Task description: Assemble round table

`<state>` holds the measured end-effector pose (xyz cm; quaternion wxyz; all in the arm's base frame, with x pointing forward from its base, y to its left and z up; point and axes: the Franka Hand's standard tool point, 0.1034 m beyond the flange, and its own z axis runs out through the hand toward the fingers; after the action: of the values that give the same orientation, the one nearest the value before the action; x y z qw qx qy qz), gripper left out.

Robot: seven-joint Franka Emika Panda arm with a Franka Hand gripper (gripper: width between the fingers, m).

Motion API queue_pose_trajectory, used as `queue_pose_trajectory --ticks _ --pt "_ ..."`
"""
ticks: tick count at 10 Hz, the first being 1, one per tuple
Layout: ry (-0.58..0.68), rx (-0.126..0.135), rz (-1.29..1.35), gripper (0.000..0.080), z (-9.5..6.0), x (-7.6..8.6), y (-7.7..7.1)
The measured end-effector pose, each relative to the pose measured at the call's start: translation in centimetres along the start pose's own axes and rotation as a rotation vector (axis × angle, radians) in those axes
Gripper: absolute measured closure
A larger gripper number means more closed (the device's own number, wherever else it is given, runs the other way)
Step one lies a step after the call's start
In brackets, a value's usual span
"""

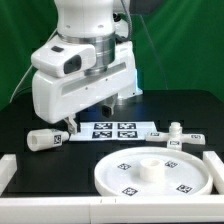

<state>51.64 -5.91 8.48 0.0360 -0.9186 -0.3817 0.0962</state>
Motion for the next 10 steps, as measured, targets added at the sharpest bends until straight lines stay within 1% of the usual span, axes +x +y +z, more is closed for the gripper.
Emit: queue_pose_trajectory --ticks 2,3,4,5,6,7,8,10 --pt "-0.001 0.001 -0.001 0.0151 0.0 0.0 0.0" --pt "0.004 -0.008 0.037 0.0151 0.0 -0.2 0.1" --pt "0.041 -0.05 0.151 0.0151 0.0 -0.9 0.6" --pt "0.067 -0.071 0.216 0.0151 0.5 -2.4 0.7" --pt "0.077 -0.037 0.294 0.0151 0.8 -3.8 1.0" --pt "0.091 0.001 0.385 0.0151 0.7 -4.4 1.5" --pt "0.104 0.016 0.446 0.0151 0.6 -4.2 1.4" --pt "0.103 0.024 0.562 0.0151 0.6 -4.0 1.3"
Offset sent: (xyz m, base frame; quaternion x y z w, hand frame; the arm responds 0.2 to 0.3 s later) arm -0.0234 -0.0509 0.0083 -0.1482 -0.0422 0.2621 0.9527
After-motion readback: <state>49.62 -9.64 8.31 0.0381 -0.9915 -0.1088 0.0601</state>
